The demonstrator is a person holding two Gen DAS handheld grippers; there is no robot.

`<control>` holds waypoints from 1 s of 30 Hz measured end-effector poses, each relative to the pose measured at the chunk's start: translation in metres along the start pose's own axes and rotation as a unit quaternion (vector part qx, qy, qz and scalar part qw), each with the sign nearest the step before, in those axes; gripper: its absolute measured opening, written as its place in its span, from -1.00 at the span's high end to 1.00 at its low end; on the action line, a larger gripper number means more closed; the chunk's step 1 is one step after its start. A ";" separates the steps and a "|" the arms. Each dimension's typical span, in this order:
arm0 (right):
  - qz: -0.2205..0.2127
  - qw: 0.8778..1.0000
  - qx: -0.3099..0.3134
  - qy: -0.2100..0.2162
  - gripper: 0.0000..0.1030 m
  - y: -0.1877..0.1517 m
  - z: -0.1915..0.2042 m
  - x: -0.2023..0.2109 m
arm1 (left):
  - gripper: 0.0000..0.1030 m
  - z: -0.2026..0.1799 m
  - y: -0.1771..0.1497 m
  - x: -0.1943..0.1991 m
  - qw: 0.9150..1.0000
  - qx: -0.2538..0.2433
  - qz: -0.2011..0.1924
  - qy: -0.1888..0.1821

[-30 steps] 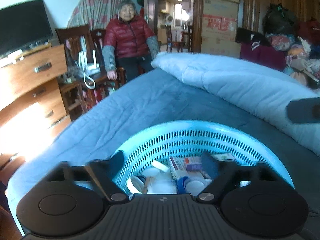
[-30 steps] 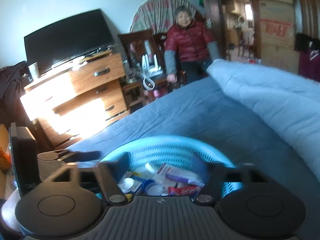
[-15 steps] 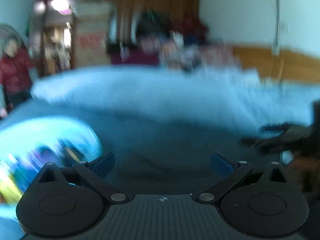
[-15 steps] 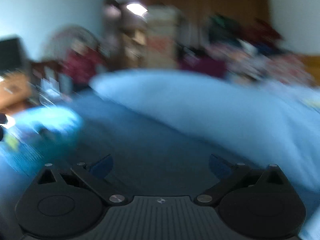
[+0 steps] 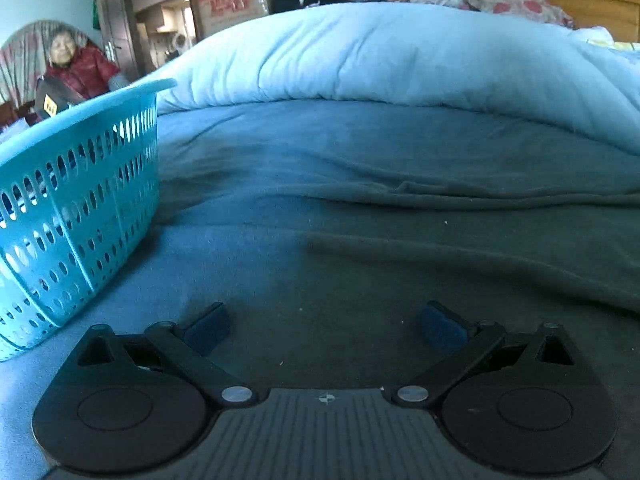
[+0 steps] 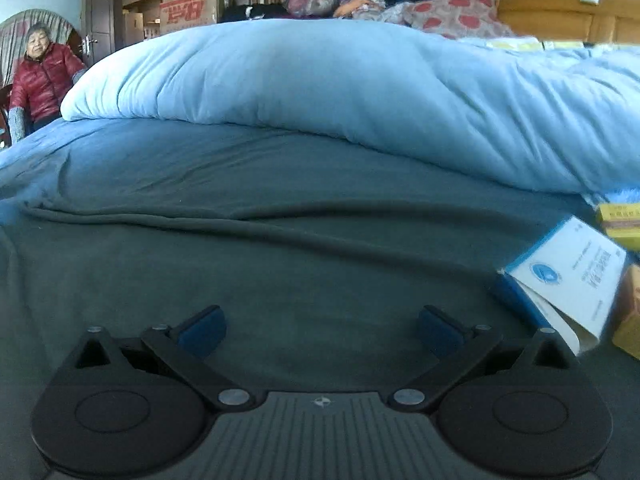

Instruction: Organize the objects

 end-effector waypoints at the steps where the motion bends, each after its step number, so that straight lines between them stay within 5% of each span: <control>1: -0.002 1.000 0.002 -0.002 -1.00 -0.001 0.002 0.001 | -1.00 0.004 -0.001 0.000 1.000 0.000 -0.002 0.000; 30: -0.004 1.000 -0.001 0.000 -1.00 0.005 -0.013 -0.008 | -1.00 0.009 0.004 -0.001 1.000 0.019 0.002 -0.014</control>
Point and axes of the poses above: each gripper's, at about its wrist camera, not at the fingertips, and x roughly against the way its jaws point, z to its left, y to its top, the point moved 6 cm from there along -x, roughly the way its jaws point, and after that the axes turned 11 degrees about x, right-handed, at the moved point
